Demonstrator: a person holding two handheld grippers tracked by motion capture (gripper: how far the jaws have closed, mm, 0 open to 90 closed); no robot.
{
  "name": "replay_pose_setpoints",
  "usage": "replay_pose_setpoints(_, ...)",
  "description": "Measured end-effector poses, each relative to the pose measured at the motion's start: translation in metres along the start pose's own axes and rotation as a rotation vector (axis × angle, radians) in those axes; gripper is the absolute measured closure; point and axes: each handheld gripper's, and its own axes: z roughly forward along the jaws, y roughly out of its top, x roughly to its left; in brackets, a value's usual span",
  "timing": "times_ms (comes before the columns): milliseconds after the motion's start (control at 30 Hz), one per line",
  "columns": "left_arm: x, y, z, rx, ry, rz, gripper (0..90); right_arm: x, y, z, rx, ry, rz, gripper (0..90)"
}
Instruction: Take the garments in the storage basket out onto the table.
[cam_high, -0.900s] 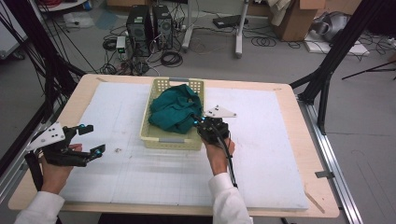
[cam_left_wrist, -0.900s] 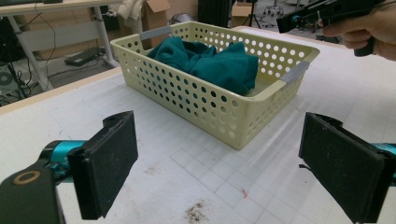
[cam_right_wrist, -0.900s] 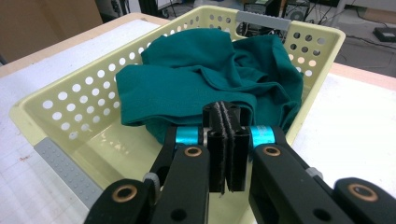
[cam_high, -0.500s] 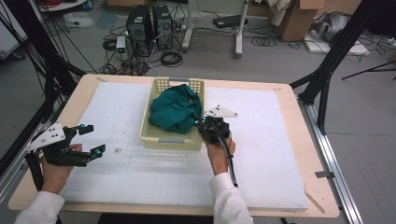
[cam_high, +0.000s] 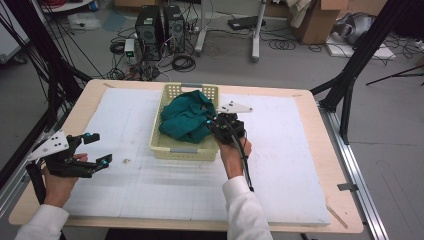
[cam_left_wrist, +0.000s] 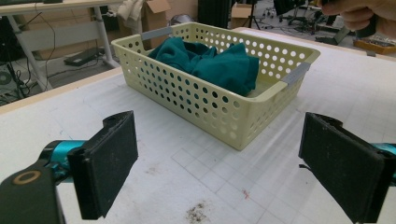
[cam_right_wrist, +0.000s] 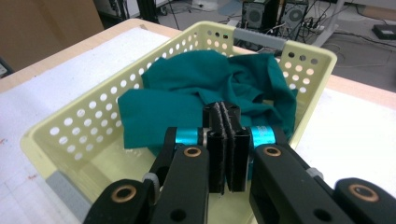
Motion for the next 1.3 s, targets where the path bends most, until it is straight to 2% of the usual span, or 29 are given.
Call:
replay_pose_setpoints(100,0.0,0.0,0.0,0.001,0.0,0.0,11.9,0.0,0.008,0.0,0.012,0.003,0.007,86.5)
replay_pose_setpoints(167,0.001,0.0,0.0,0.001,0.0,-0.001,11.9,-0.001,0.014,0.001,0.045,0.008,0.019,84.9)
replay_pose_setpoints(533,0.002,0.0,0.0,-0.003,-0.003,-0.007,11.9,-0.001,0.041,0.012,0.111,0.026,0.023,75.6)
replay_pose_setpoints(800,0.002,0.0,0.001,0.003,-0.002,-0.004,11.9,0.0,0.064,0.02,0.153,0.026,0.033,60.1)
replay_pose_setpoints(867,0.001,0.0,0.001,0.002,-0.004,-0.006,11.9,0.0,0.069,0.023,0.161,0.03,0.038,53.5)
replay_pose_setpoints(1033,0.001,0.0,0.001,0.001,-0.004,-0.005,11.9,-0.002,0.082,0.033,0.207,0.026,0.043,39.9)
replay_pose_setpoints(1133,0.001,0.0,0.001,0.0,-0.001,-0.004,12.0,-0.003,0.089,0.04,0.246,0.0,0.038,32.9)
replay_pose_setpoints(1233,0.001,0.0,0.0,-0.005,0.005,-0.004,11.9,-0.004,0.095,0.047,0.259,0.002,0.031,28.5)
replay_pose_setpoints(1300,0.002,0.0,-0.001,-0.01,0.012,-0.007,11.9,-0.005,0.098,0.053,0.285,-0.007,0.031,21.1)
